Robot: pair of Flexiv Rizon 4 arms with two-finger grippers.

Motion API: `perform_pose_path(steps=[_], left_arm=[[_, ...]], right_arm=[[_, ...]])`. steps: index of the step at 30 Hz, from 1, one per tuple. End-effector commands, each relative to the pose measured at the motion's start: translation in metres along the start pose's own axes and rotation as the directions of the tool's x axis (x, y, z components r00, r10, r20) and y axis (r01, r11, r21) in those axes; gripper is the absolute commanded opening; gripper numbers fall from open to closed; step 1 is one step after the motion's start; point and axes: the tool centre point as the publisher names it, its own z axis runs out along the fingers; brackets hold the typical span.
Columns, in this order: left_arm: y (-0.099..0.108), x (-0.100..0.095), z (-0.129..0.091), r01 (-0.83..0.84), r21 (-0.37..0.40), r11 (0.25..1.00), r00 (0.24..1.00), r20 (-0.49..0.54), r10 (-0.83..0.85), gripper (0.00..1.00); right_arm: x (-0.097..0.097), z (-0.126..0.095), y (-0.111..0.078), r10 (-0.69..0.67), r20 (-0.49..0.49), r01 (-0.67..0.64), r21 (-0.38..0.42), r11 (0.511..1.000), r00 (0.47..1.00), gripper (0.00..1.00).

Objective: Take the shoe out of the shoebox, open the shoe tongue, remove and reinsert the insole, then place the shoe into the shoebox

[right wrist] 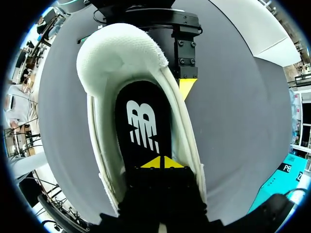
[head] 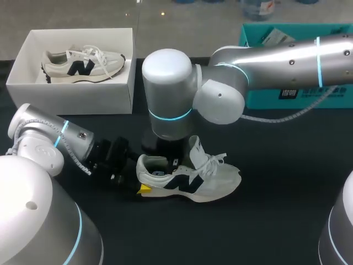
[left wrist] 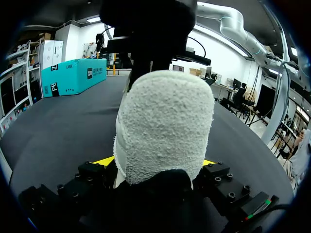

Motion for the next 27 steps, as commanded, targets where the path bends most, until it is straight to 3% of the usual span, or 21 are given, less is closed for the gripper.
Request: perform_pose_path(steps=[1, 2, 3, 5, 17, 25, 27], left_arm=[[0.002, -0.001, 0.002, 0.000, -0.002, 1.000, 1.000, -0.002, 0.000, 0.00], [0.002, -0.001, 0.002, 0.000, -0.002, 1.000, 1.000, -0.002, 0.000, 0.00], [0.002, -0.001, 0.002, 0.000, -0.002, 1.000, 1.000, -0.002, 0.000, 0.00], [0.002, -0.001, 0.002, 0.000, -0.002, 1.000, 1.000, -0.002, 0.000, 0.00], [0.002, -0.001, 0.002, 0.000, -0.002, 1.000, 1.000, -0.002, 0.000, 0.00], [0.002, -0.001, 0.002, 0.000, -0.002, 1.000, 1.000, -0.002, 0.000, 0.00], [0.002, -0.001, 0.002, 0.000, -0.002, 1.000, 1.000, -0.002, 0.000, 0.00]], right_arm=[[0.002, 0.003, 0.004, -0.003, 0.006, 0.003, -0.008, 1.000, 1.000, 0.16], [0.002, 0.002, 0.005, -0.008, 0.007, 0.008, -0.010, 1.000, 1.000, 0.35], [0.002, 0.001, 0.006, -0.009, 0.007, 0.009, -0.010, 1.000, 1.000, 0.42], [0.003, 0.001, 0.007, -0.011, 0.008, 0.011, -0.010, 1.000, 1.000, 0.44], [0.001, 0.017, 0.006, -0.015, -0.019, 0.015, -0.027, 1.000, 1.000, 0.44], [0.000, 0.041, 0.006, -0.028, -0.110, 0.019, -0.083, 0.996, 0.994, 0.40], [0.001, 0.048, 0.007, -0.018, -0.148, 0.006, -0.086, 0.996, 0.989, 0.36]])
